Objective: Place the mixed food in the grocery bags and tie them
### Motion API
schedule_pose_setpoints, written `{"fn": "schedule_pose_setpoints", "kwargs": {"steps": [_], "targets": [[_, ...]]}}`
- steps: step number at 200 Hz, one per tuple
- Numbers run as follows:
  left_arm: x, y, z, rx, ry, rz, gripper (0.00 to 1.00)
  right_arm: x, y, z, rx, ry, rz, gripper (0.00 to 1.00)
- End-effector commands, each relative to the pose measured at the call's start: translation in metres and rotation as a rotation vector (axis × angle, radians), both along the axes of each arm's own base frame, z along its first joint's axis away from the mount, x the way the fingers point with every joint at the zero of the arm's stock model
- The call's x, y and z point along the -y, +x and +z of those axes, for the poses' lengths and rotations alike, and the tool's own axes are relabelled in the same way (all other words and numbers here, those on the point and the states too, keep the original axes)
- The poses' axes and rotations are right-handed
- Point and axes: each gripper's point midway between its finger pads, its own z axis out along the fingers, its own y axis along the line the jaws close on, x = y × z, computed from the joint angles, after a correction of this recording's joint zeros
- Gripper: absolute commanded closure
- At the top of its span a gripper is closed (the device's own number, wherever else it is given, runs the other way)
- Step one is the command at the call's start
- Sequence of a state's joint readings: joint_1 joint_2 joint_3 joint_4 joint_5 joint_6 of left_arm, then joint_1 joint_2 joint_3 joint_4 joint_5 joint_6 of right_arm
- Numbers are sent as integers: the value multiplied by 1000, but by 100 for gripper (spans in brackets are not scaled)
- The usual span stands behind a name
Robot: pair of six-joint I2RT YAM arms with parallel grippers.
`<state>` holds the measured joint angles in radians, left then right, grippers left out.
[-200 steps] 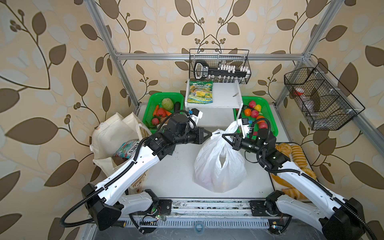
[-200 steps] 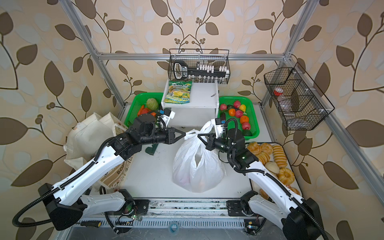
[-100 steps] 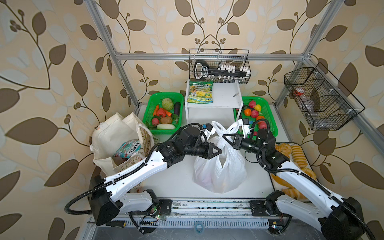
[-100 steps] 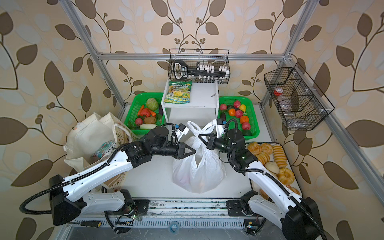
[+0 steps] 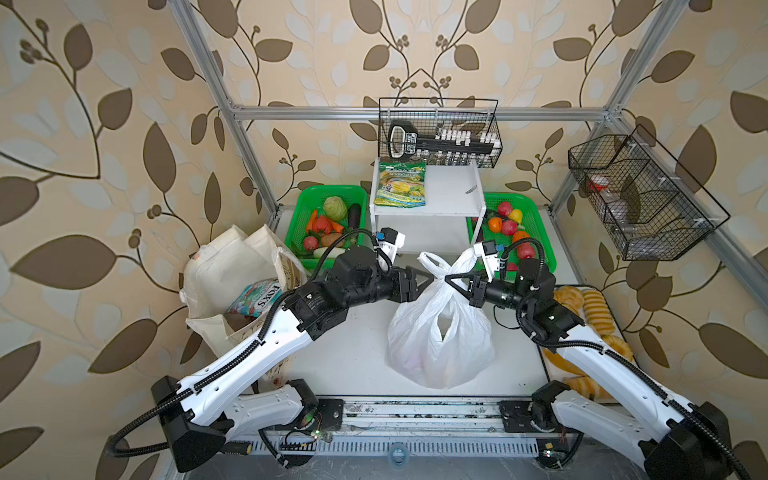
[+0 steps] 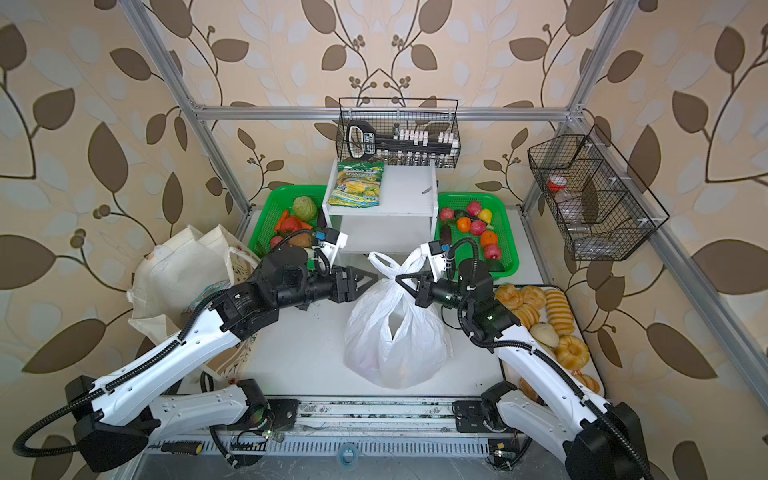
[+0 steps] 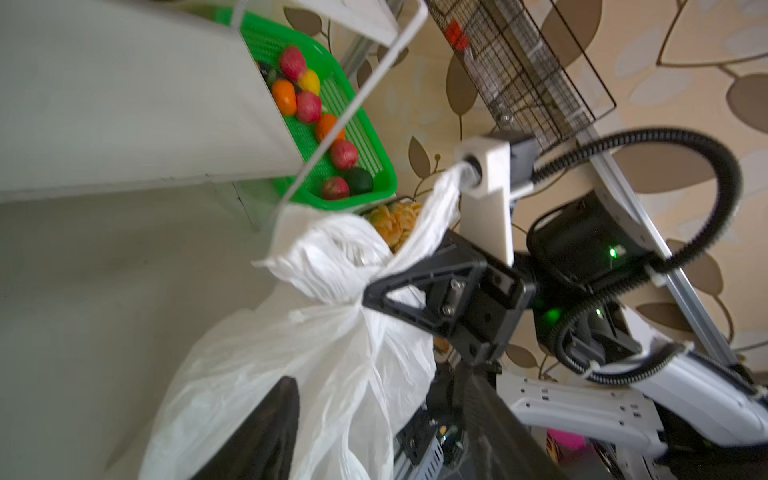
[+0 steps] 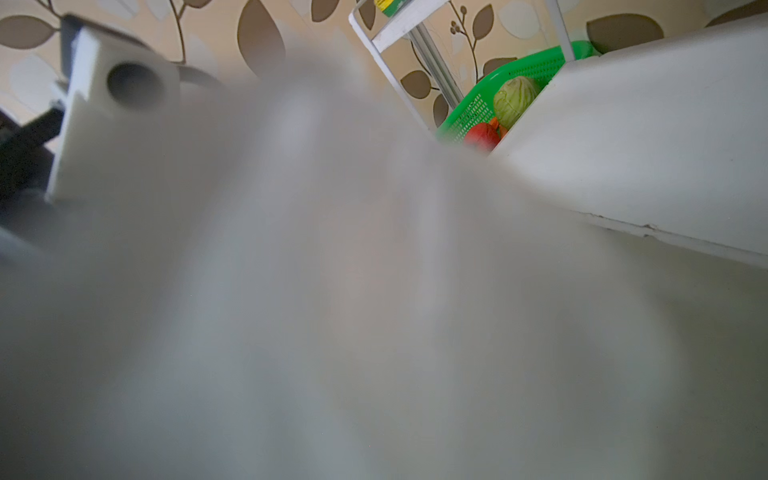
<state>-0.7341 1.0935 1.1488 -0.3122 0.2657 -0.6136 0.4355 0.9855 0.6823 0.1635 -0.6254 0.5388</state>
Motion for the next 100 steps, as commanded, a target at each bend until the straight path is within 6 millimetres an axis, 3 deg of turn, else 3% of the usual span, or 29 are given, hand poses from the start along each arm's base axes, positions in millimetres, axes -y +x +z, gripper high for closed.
{"fn": "schedule_pose_setpoints", "kwargs": {"steps": [1,31,50,71,100], "targets": [[-1,16,15,-3,-33,-2,26,-2,-9,7,78,-13,55,97],[15,21,17,-23,-33,-78,23,-5,-12,9,90,-7,84,97],[20,26,19,-14,-29,-89,32,-5,-13,7,92,-11,91,97],[25,24,20,-14,-41,-120,54,-4,-11,6,84,-15,76,96],[25,25,8,-34,-33,-114,100,-4,-11,5,65,-6,75,95]]}}
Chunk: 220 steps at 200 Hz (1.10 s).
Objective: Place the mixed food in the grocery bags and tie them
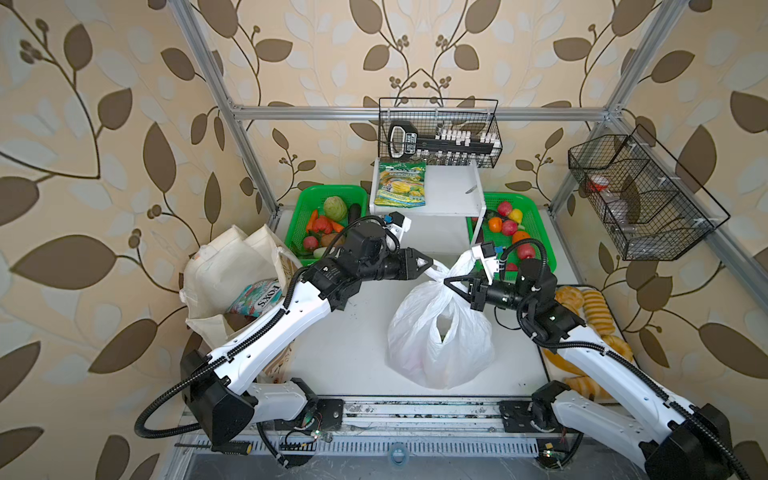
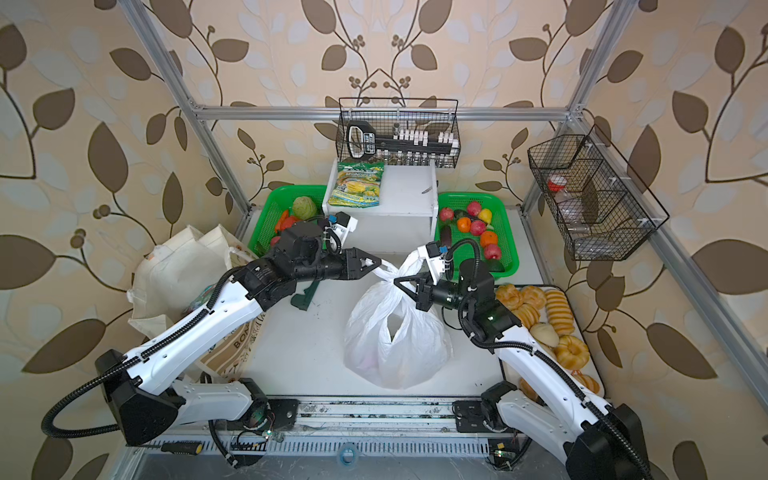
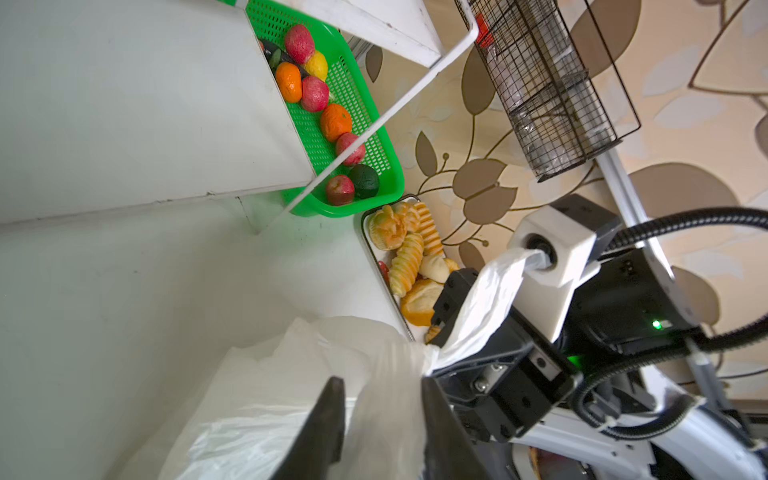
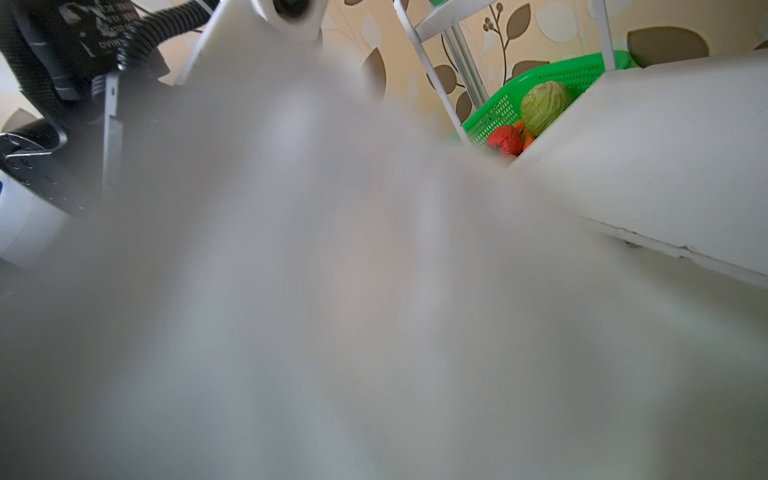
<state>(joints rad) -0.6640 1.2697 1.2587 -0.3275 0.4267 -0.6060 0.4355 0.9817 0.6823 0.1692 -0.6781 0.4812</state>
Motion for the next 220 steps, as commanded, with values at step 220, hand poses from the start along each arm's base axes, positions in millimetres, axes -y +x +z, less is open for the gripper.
{"fn": "schedule_pose_setpoints", "kwargs": {"steps": [220], "targets": [[41,-59,-41,-79,-109,-119,100,13,1,-24,-342,122,-58,57]]}}
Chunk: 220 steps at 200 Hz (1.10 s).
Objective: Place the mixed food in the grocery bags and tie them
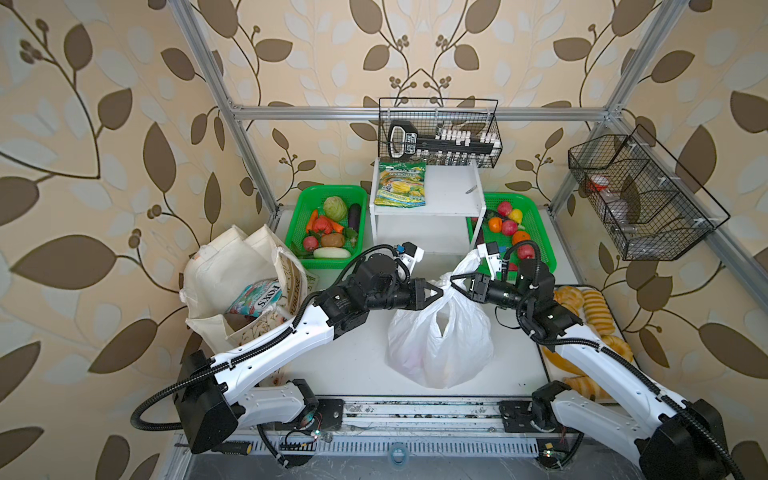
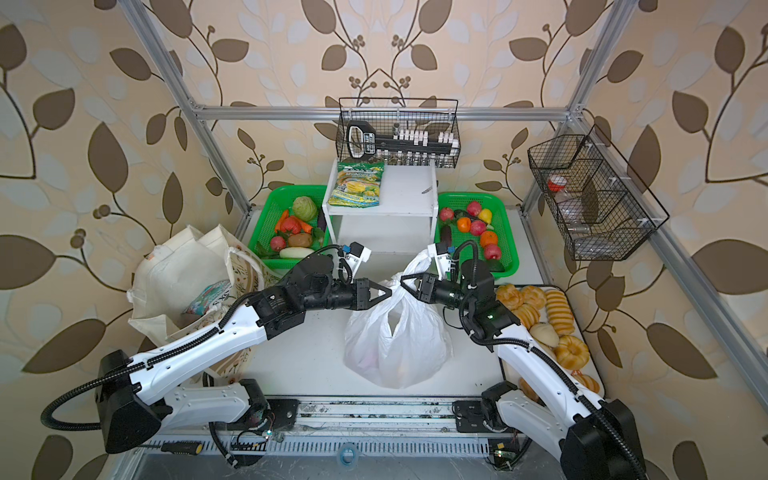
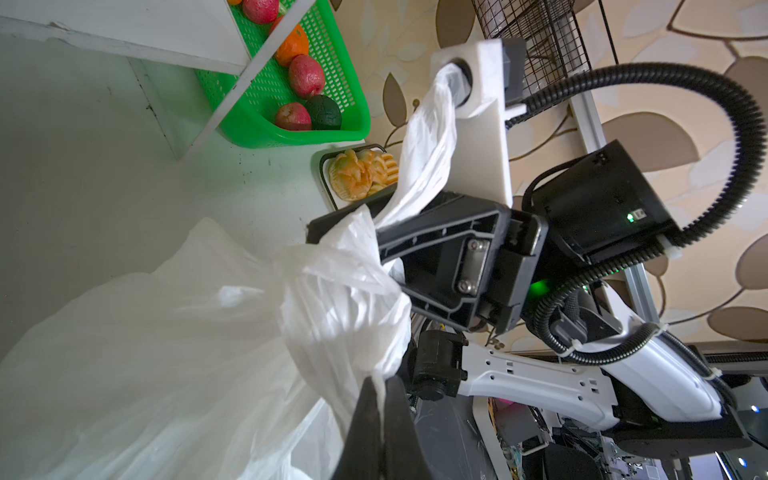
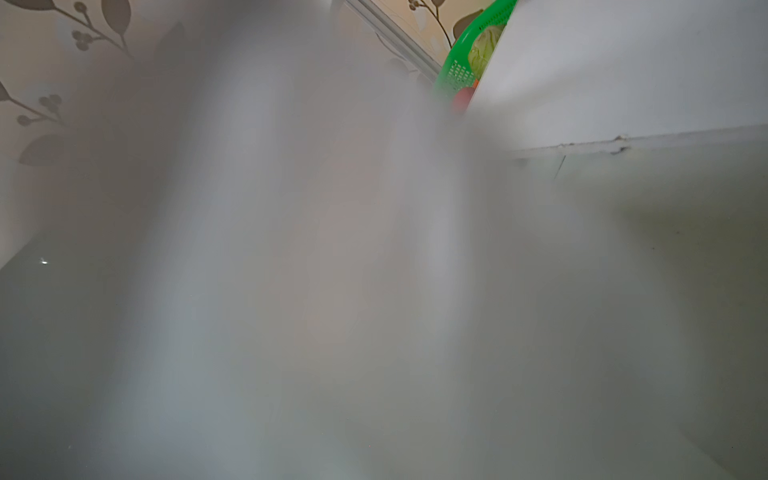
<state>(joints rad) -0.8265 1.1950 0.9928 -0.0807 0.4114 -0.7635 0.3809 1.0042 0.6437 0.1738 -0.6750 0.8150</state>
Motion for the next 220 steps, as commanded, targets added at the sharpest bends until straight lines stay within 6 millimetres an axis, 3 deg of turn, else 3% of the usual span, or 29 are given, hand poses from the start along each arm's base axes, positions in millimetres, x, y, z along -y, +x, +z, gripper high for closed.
{"fn": "schedule_pose_setpoints", "kwargs": {"steps": [1,77,162,220], "targets": [[8,-4,2,14,-22,-24,100,-1,-13,-1,7,3,57,56],[5,-4,-8,1,0,-5,100,7,-22,-2,-36,27,117,39],[16,-21,-18,-12,35,-63,100,3,-18,5,-43,57,130,35],[10,-20,-29,-24,61,-26,100,4,-22,5,-43,54,130,34]]}}
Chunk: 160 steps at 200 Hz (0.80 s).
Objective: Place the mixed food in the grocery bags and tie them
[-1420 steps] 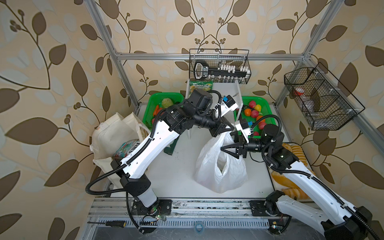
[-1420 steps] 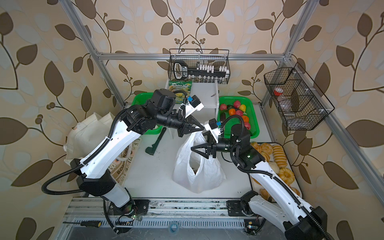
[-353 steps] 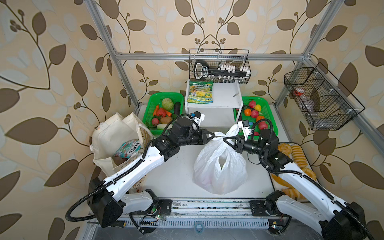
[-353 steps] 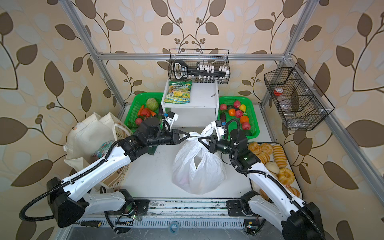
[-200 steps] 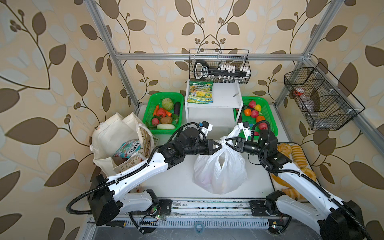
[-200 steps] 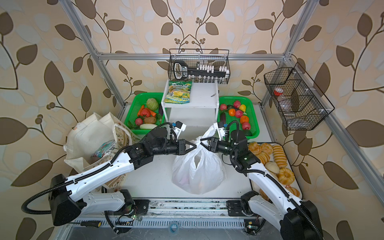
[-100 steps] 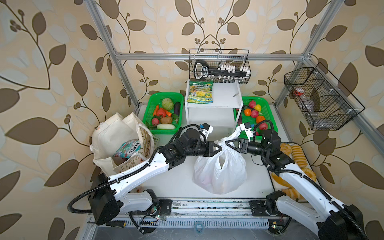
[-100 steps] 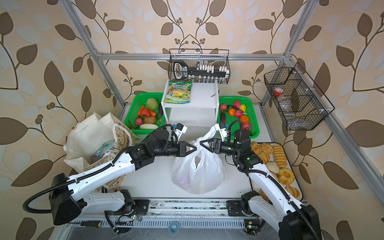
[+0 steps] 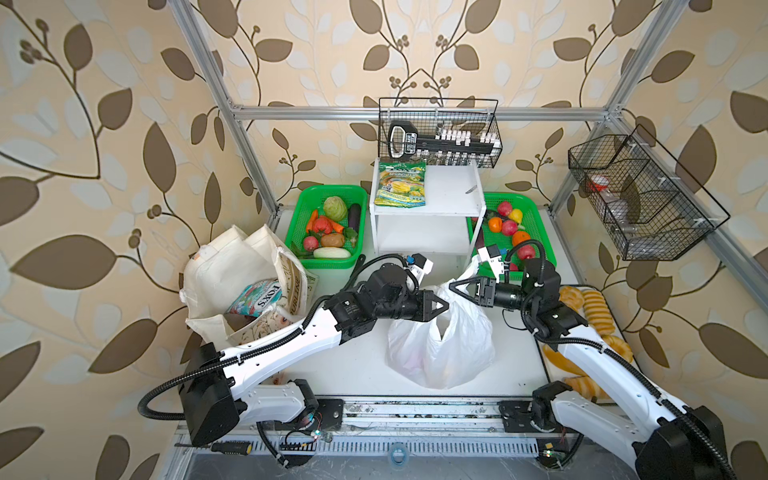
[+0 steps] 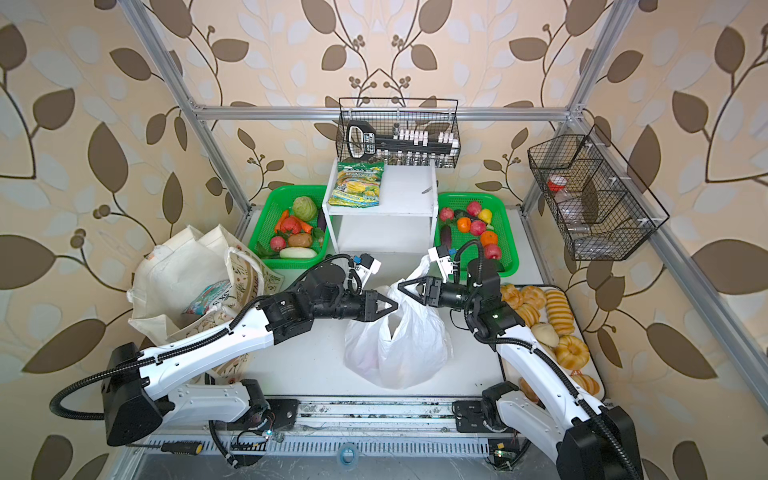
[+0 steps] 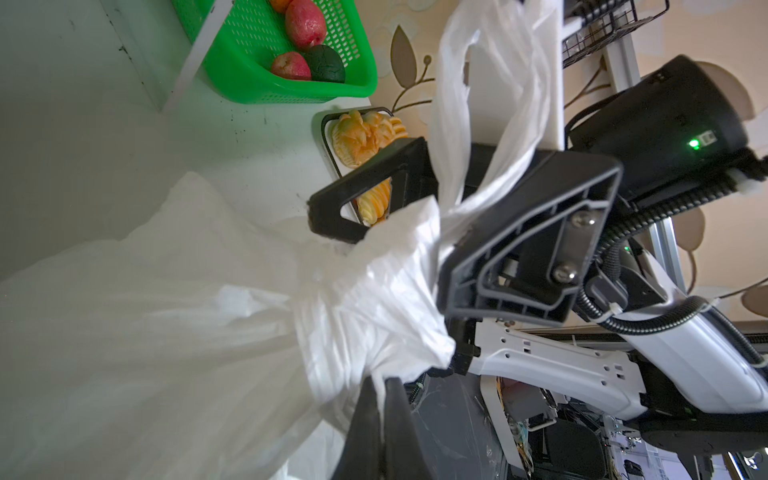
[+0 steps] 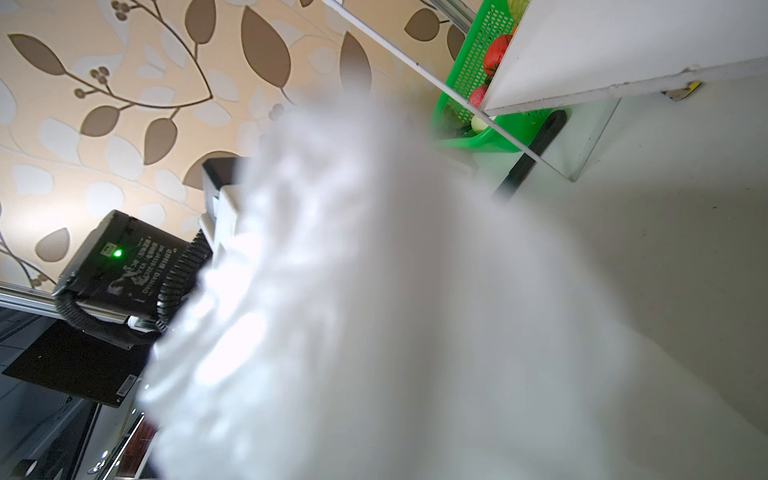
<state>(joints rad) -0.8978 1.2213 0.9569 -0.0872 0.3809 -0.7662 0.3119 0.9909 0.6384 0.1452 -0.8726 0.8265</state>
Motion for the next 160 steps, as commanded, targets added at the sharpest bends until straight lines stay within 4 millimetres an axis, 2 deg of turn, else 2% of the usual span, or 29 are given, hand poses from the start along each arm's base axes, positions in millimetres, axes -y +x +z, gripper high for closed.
{"fn": "schedule_pose_setpoints", "kwargs": {"steps": [1,38,64,90,132,160], "targets": [[-3,-1,-1,14,3,16,100,0,-3,3,3,10,10,34],[1,-3,-4,-2,1,0,100,-2,-7,3,7,7,35,32],[5,-1,2,13,-15,-6,100,-7,-10,-8,5,-49,52,31],[10,-1,-1,2,-6,-23,100,-4,-6,-18,2,-102,25,30],[12,-3,-11,-10,13,-28,100,-9,-7,-14,17,-98,46,28],[13,-2,-11,-8,15,-29,100,-10,-7,-18,28,-137,44,30]]}}
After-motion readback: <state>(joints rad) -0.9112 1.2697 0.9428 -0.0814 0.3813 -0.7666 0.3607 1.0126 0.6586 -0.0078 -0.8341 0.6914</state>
